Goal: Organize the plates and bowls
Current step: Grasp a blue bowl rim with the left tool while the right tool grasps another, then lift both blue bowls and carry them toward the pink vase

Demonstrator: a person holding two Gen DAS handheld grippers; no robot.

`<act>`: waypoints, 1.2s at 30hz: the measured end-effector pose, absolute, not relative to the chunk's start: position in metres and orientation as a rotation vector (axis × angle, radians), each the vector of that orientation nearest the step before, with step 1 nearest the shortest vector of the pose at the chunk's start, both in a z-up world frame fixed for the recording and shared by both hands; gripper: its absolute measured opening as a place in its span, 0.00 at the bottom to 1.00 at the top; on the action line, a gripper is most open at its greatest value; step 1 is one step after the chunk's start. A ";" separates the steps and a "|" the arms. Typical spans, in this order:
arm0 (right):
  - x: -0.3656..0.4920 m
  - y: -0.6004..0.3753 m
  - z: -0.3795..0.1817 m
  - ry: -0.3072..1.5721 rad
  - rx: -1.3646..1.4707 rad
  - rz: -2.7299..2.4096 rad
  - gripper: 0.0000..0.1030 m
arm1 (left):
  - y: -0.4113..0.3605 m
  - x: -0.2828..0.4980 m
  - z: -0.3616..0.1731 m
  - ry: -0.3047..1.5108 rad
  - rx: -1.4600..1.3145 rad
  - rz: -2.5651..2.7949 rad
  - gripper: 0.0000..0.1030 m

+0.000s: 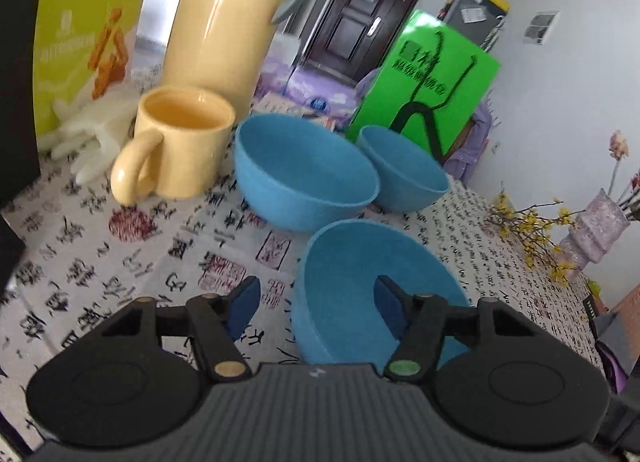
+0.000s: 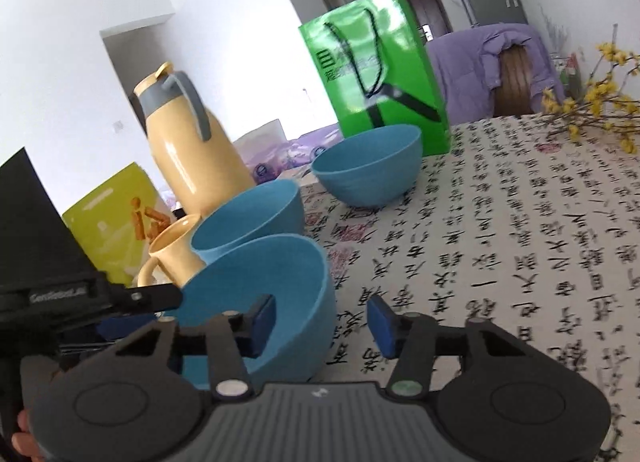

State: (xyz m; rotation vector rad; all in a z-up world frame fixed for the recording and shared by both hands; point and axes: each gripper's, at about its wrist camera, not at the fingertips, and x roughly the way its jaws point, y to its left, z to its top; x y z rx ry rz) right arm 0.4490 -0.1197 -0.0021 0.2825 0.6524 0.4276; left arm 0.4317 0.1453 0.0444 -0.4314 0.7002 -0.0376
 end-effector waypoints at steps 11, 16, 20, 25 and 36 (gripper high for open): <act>0.459 -0.108 -0.013 0.668 0.281 0.455 0.27 | 0.148 0.438 0.034 0.738 -0.413 -0.044 0.16; 0.456 -0.111 -0.006 0.657 0.275 0.430 0.15 | 0.140 0.432 0.045 0.713 -0.390 -0.038 0.16; 0.449 -0.119 0.007 0.627 0.273 0.405 0.13 | 0.130 0.426 0.052 0.715 -0.386 -0.045 0.15; 0.436 -0.137 0.020 0.612 0.286 0.358 0.13 | 0.109 0.417 0.057 0.714 -0.383 -0.068 0.16; 0.386 -0.197 0.050 0.564 0.278 0.249 0.13 | 0.047 0.387 0.070 0.706 -0.378 -0.189 0.16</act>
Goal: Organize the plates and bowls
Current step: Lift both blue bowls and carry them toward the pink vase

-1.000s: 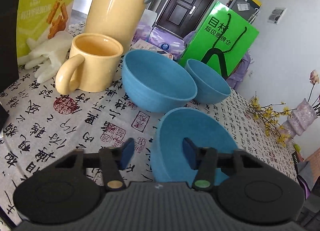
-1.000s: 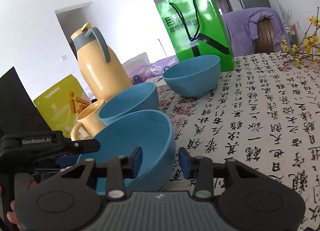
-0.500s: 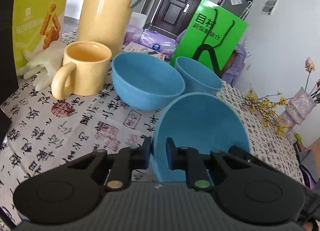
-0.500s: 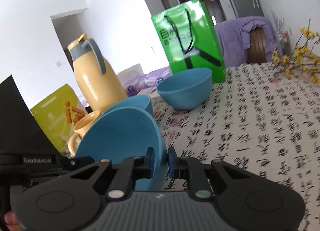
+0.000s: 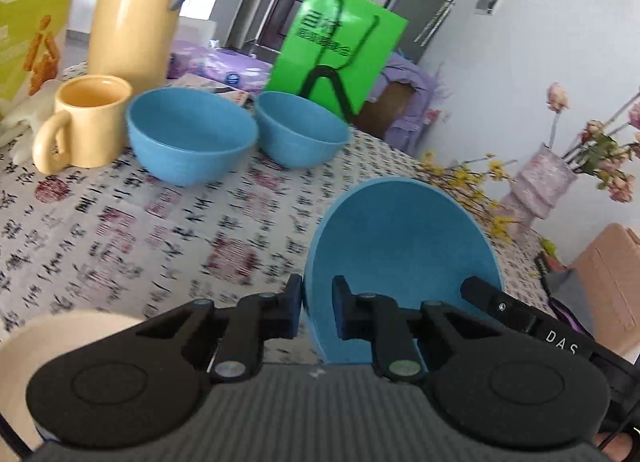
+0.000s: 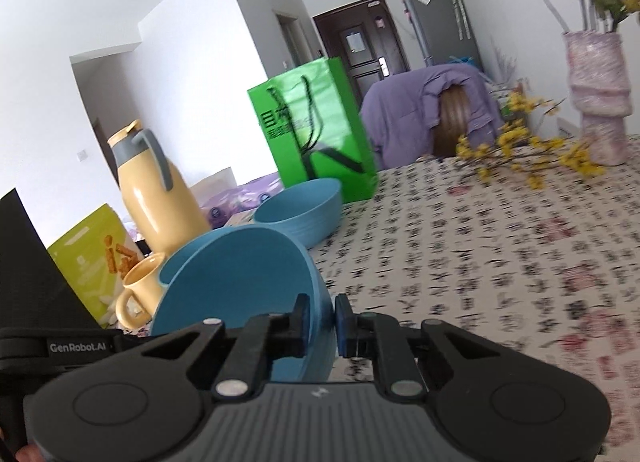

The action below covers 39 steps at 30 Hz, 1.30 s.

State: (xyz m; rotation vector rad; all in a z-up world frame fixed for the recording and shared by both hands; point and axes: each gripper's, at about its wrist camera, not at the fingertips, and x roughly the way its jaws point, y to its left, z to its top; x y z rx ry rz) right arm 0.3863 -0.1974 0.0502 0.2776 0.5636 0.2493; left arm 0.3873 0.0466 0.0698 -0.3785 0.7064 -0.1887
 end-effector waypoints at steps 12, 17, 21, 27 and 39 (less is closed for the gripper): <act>0.314 -0.273 0.078 0.535 0.221 0.159 0.13 | -0.033 0.333 0.067 0.732 -0.388 -0.311 0.15; 0.276 -0.305 0.078 0.544 0.220 0.126 0.13 | -0.067 0.298 0.070 0.726 -0.356 -0.348 0.16; 0.249 -0.321 0.069 0.578 0.236 0.136 0.13 | -0.077 0.269 0.068 0.713 -0.367 -0.341 0.16; 0.224 -0.334 0.045 0.642 0.274 0.143 0.14 | -0.087 0.249 0.051 0.777 -0.352 -0.312 0.16; 0.204 -0.358 0.016 0.688 0.354 0.101 0.24 | -0.111 0.246 0.025 0.845 -0.316 -0.355 0.21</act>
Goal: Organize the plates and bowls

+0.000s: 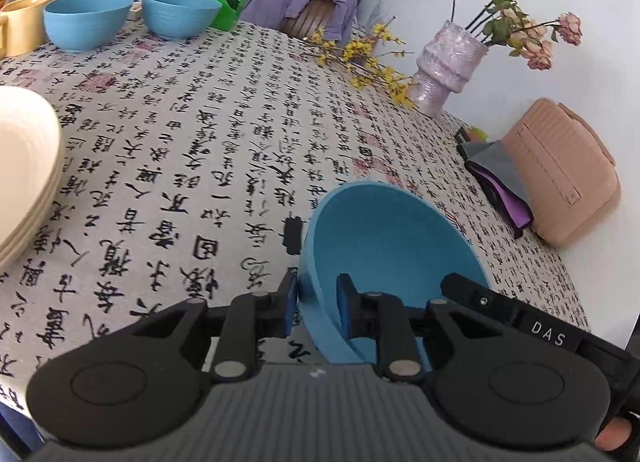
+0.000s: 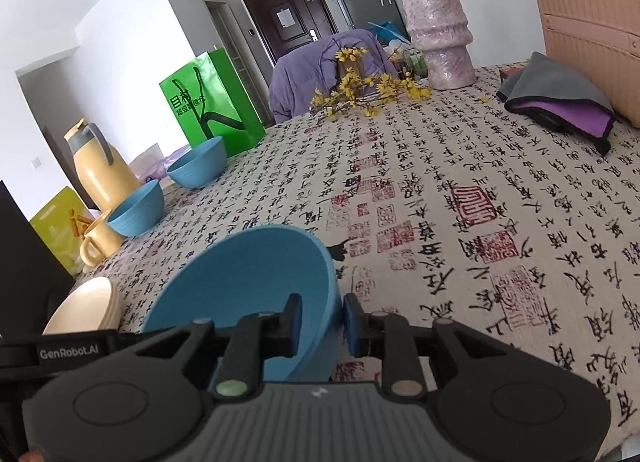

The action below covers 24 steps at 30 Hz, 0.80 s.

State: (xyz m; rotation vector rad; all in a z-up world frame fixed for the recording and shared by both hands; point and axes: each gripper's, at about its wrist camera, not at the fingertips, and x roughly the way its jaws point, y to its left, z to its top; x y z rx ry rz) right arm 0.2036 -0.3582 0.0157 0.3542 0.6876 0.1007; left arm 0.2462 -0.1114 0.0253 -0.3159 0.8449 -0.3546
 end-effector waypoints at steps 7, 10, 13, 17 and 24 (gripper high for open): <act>0.196 -0.363 0.017 0.676 0.377 0.098 0.24 | -0.114 0.243 0.026 0.851 -0.319 -0.360 0.22; 0.192 -0.363 0.024 0.645 0.364 0.090 0.24 | -0.112 0.239 0.032 0.828 -0.317 -0.367 0.23; 0.188 -0.360 0.033 0.611 0.315 0.062 0.25 | -0.106 0.237 0.038 0.801 -0.316 -0.361 0.23; 0.183 -0.357 0.049 0.564 0.278 0.056 0.25 | -0.092 0.228 0.048 0.747 -0.303 -0.349 0.24; 0.174 -0.320 0.078 0.497 0.199 0.154 0.37 | -0.040 0.191 0.074 0.548 -0.190 -0.245 0.49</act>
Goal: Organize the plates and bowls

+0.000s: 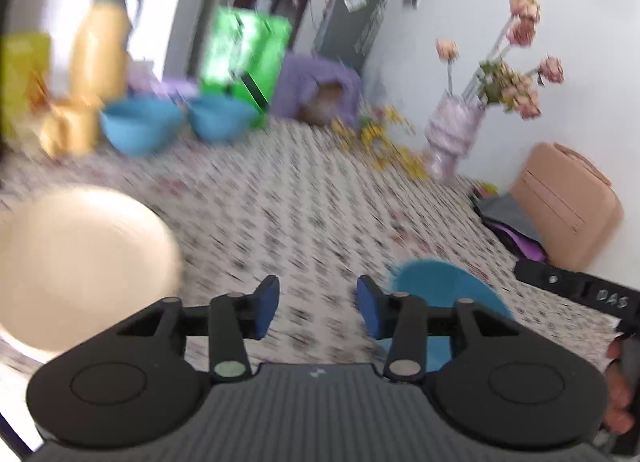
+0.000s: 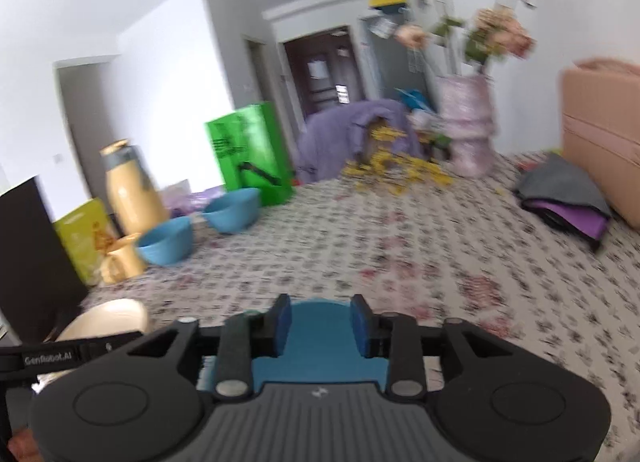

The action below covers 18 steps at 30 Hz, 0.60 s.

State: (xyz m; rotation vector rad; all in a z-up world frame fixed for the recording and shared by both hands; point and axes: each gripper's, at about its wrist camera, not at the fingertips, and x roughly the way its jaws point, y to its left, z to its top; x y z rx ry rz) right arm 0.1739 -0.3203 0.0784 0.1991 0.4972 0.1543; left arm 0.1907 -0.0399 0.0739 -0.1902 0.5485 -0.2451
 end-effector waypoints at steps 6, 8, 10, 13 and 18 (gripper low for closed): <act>0.187 -0.254 0.079 0.537 0.130 0.331 0.52 | 0.023 0.159 0.086 0.432 -0.133 -0.084 0.82; 0.196 -0.232 0.077 0.562 0.108 0.370 0.52 | 0.041 0.157 0.089 0.423 -0.158 -0.055 0.83; 0.205 -0.213 0.075 0.574 0.094 0.398 0.52 | 0.056 0.160 0.091 0.416 -0.167 -0.026 0.84; 0.217 -0.195 0.073 0.586 0.088 0.423 0.53 | 0.070 0.167 0.090 0.427 -0.171 -0.002 0.84; 0.241 -0.174 0.070 0.614 0.092 0.415 0.54 | 0.091 0.185 0.086 0.444 -0.174 0.000 0.85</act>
